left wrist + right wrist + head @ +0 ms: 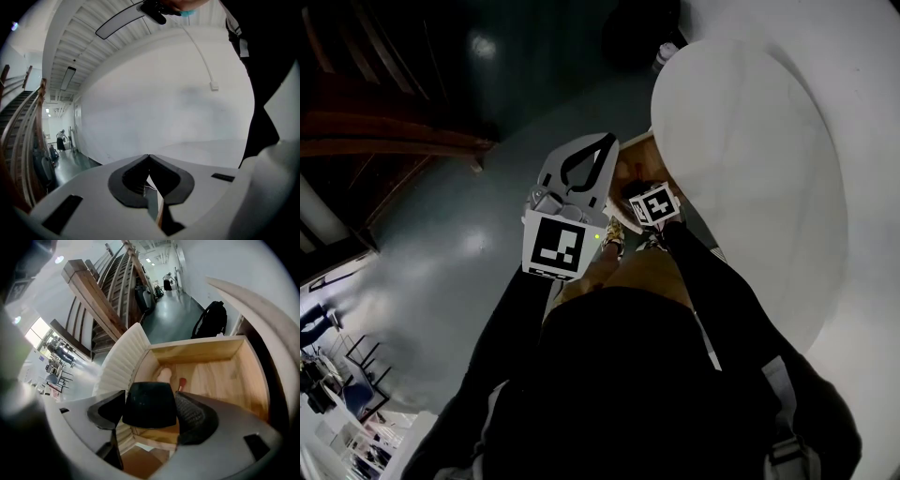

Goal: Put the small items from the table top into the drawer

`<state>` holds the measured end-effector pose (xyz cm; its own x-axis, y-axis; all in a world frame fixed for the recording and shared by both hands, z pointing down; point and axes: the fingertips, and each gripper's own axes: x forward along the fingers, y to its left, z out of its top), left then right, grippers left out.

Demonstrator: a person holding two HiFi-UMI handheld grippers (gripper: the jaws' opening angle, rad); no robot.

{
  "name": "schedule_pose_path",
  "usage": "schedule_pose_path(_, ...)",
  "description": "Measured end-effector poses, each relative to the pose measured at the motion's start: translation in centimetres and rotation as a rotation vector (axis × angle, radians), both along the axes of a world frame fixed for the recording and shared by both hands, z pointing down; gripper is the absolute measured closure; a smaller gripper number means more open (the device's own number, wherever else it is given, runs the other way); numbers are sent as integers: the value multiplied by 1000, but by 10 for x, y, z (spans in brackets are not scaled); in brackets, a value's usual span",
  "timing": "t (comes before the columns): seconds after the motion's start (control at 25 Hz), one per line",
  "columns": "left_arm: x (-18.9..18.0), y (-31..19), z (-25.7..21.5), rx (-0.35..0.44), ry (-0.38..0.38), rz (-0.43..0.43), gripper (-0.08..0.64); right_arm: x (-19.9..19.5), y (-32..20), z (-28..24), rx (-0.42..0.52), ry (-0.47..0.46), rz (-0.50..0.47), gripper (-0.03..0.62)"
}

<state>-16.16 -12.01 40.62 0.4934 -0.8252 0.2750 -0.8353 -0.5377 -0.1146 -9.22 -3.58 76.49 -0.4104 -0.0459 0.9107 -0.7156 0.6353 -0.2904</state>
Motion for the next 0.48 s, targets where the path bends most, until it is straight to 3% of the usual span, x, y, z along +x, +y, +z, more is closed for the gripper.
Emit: schedule_pose_path(0.48,9,5,0,5,3,17,545,6,12,3,-24,-32,40,253)
